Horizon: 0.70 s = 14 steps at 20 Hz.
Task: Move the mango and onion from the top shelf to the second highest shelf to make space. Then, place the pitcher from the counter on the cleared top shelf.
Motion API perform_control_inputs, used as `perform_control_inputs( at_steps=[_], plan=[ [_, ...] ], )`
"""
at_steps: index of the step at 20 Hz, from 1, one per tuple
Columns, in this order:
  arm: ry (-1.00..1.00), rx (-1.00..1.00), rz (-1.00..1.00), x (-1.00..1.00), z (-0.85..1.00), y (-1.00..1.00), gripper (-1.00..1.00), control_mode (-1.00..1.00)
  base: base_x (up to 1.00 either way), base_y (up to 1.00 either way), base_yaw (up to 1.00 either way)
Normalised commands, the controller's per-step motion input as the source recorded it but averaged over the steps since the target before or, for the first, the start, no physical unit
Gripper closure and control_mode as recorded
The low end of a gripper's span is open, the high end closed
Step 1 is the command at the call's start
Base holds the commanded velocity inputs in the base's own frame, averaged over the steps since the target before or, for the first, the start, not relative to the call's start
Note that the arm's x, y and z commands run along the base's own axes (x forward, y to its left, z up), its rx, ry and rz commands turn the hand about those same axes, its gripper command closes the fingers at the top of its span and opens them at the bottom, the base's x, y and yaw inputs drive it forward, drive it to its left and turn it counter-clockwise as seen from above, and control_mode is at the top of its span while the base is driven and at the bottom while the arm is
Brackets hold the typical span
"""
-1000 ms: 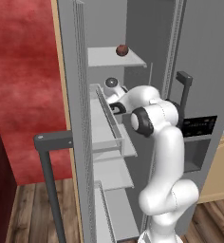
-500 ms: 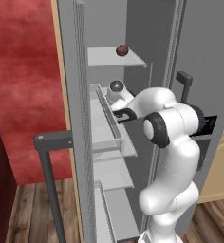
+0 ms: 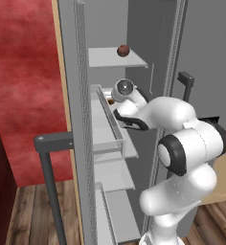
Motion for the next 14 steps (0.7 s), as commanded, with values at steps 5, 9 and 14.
perform_control_inputs(
  at_steps=[5, 9, 14],
  plan=[
    [0.0, 0.01, 0.0, -0.53, 1.0, -0.05, -1.0, -1.0, 0.0, 0.0, 0.0],
    [0.0, 0.04, 0.0, -0.26, 1.0, -0.32, -1.0, -1.0, 0.0, 0.0, 0.0],
    [0.0, 0.04, 0.0, -0.03, 0.89, -0.48, -1.0, -1.0, 0.0, 0.0, 0.0]
  ],
)
